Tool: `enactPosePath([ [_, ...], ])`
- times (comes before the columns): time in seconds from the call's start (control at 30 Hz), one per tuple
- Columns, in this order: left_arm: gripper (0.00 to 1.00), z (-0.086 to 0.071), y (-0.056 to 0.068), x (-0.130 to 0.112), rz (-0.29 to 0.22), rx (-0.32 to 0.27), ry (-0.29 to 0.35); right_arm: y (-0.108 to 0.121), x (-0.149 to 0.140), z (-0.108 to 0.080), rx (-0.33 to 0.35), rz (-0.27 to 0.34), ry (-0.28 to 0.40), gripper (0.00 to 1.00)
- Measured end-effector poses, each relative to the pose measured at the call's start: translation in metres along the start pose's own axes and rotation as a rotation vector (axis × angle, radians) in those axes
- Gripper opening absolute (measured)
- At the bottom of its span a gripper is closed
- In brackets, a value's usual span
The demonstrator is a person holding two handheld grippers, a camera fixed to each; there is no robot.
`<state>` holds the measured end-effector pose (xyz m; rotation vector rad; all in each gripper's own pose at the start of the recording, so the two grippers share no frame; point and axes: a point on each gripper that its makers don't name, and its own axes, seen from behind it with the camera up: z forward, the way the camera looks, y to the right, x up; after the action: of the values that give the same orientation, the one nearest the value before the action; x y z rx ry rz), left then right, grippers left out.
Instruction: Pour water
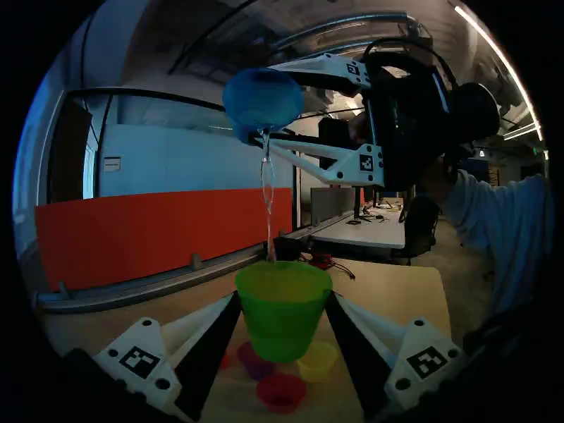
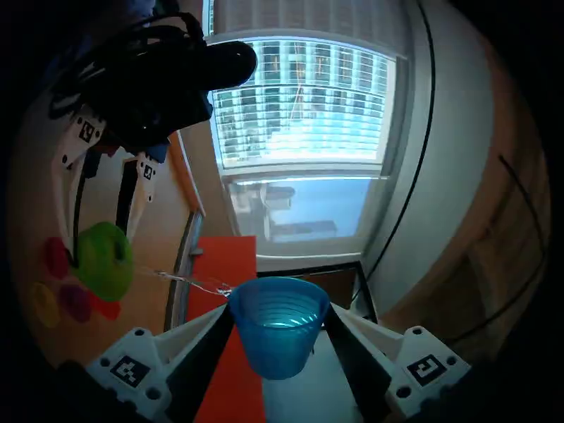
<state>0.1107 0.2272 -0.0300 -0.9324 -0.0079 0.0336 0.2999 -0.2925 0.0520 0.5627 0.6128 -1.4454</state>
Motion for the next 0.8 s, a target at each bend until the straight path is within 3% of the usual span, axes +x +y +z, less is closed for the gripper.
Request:
enactPosePath([
  [0.8, 0.85, 0.001, 0.001, 0.003, -0.001, -0.002, 0.009, 0.005, 0.02, 0.001, -0.018, -0.174, 0.011, 0.91],
])
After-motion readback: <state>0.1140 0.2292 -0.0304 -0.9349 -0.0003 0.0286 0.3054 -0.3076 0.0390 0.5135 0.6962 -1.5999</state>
